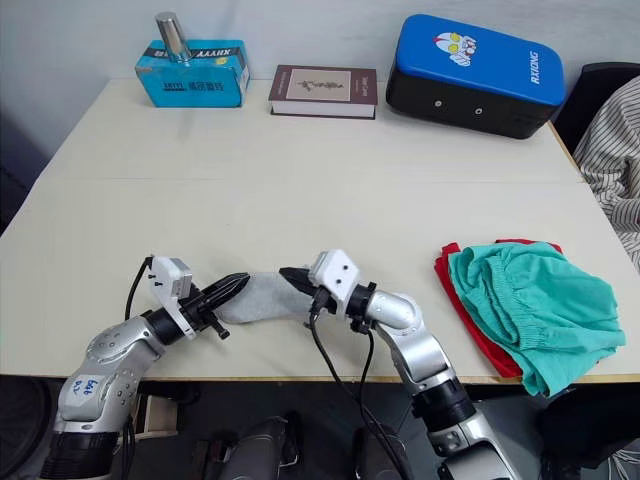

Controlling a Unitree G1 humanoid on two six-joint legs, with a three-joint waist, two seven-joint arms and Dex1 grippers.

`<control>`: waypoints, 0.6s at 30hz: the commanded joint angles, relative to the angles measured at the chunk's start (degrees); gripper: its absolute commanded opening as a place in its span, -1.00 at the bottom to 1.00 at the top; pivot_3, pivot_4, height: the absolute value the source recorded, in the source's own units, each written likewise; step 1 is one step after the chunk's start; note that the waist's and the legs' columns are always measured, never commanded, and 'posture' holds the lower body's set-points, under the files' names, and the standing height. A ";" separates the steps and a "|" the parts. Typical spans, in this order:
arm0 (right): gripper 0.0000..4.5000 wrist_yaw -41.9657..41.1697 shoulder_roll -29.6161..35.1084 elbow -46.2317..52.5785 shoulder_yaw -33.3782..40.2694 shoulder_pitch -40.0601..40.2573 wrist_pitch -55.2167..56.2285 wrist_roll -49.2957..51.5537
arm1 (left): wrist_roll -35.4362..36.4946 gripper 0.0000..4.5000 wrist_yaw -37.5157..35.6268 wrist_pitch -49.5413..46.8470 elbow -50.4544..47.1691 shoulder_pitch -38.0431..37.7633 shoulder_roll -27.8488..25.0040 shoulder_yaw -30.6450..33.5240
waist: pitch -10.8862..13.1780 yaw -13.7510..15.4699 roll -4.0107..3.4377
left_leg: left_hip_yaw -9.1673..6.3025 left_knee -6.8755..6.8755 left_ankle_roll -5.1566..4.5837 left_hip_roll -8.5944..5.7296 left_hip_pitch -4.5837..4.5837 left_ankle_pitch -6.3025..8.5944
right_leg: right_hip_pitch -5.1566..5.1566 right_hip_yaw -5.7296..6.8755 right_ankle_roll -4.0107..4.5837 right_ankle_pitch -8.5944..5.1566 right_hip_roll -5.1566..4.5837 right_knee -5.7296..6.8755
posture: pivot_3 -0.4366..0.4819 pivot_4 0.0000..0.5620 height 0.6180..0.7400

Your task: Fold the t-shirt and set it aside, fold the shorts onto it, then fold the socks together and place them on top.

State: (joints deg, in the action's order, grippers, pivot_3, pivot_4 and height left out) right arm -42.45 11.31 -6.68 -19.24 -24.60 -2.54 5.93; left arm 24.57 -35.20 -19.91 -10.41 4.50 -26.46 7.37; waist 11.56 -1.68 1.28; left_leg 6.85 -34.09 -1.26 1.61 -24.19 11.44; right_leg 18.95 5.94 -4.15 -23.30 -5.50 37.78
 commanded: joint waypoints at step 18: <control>-1.00 -5.78 1.15 -6.38 -1.98 -1.90 4.40 -3.24 | 26.49 -0.04 -4.81 -38.71 3.34 4.43 -20.05 16.69 | -0.01 -0.26 0.06 | -0.17 -0.02 0.12 0.04 0.05 -0.02 | -0.03 0.06 0.01 0.00 0.03 0.08 | -0.05 -0.47 1.00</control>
State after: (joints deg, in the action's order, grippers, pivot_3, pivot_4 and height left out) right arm -47.42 12.76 -12.91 -20.01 -26.38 1.44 3.27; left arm 47.31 -39.63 -51.54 -7.19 8.09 -45.35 23.87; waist 11.55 -1.94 1.34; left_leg 6.69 -34.11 -1.15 1.63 -24.14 11.42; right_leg 18.91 5.97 -4.14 -23.30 -5.47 37.86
